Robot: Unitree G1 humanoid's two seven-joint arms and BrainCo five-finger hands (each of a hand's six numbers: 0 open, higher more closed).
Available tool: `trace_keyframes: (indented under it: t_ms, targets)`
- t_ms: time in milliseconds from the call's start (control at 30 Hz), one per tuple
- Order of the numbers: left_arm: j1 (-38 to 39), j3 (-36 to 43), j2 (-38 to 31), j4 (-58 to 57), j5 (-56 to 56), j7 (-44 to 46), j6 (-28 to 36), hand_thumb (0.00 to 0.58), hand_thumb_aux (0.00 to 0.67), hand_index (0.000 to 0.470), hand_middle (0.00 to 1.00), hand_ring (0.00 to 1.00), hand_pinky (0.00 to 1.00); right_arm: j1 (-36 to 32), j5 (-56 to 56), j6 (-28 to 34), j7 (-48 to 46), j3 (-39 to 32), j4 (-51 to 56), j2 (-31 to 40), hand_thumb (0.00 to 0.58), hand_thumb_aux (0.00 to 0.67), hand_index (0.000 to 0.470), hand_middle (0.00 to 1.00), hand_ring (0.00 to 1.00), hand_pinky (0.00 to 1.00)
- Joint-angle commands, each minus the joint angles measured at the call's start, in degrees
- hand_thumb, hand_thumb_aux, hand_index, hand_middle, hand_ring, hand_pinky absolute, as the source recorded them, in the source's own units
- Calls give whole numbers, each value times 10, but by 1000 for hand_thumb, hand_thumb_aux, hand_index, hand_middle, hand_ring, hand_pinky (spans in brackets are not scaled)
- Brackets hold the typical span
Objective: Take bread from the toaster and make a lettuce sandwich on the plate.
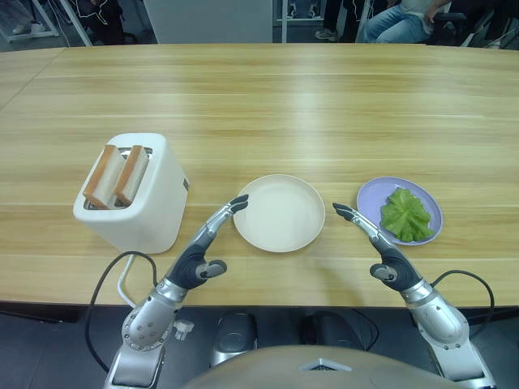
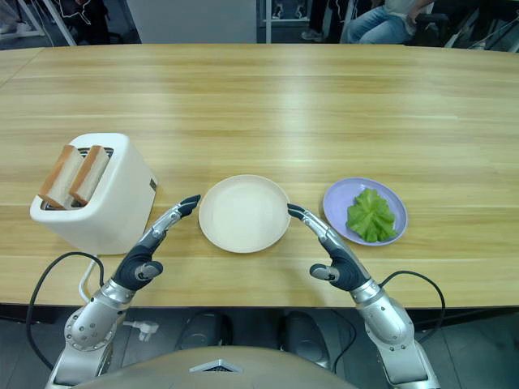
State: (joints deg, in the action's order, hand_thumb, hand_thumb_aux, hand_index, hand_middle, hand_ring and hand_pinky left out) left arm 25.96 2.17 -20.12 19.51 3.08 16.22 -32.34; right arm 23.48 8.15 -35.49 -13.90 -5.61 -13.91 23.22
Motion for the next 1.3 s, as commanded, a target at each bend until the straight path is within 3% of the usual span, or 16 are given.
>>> trace_keyframes:
  t_ms: [33, 500, 600, 733, 867, 1067, 1300]
  targets:
    - [0, -2, 1, -10, 8, -1, 1, 0, 0, 0, 0, 0, 0, -1, 0, 2, -4, 4, 11, -1, 0, 0, 0, 0, 0, 0]
    - [-5, -21, 5, -10, 40, -15, 4, 0, 0, 0, 0, 0, 0, -6, -1, -1, -5, 5, 20, -1, 0, 0, 0, 0, 0, 0]
    - [-26, -96, 4, 17, 64, -59, 36, 0, 0, 0, 0, 0, 0, -5, 1, -1, 0, 14, 18, 0, 0, 0, 0, 0, 0, 0]
    - [-82, -277, -40, 47, 146, -138, 105, 0, 0, 0, 0, 0, 0, -14, 2, 7, 11, 36, 20, 0, 0, 0, 0, 0, 0, 0]
    - [-98, -352, -96, 34, 254, -165, 155, 0, 0, 0, 0, 0, 0, -25, 4, 22, 24, 57, 21, -7, 0, 0, 0, 0, 0, 0]
    - [-105, -368, -161, -61, 364, -199, 231, 0, 0, 0, 0, 0, 0, -30, 3, 33, 26, 66, 8, -11, 0, 0, 0, 0, 0, 0]
    - [-133, -286, -207, -211, 426, -214, 295, 0, 0, 0, 0, 0, 0, -31, -3, 40, 23, 74, -5, -11, 0, 0, 0, 0, 0, 0]
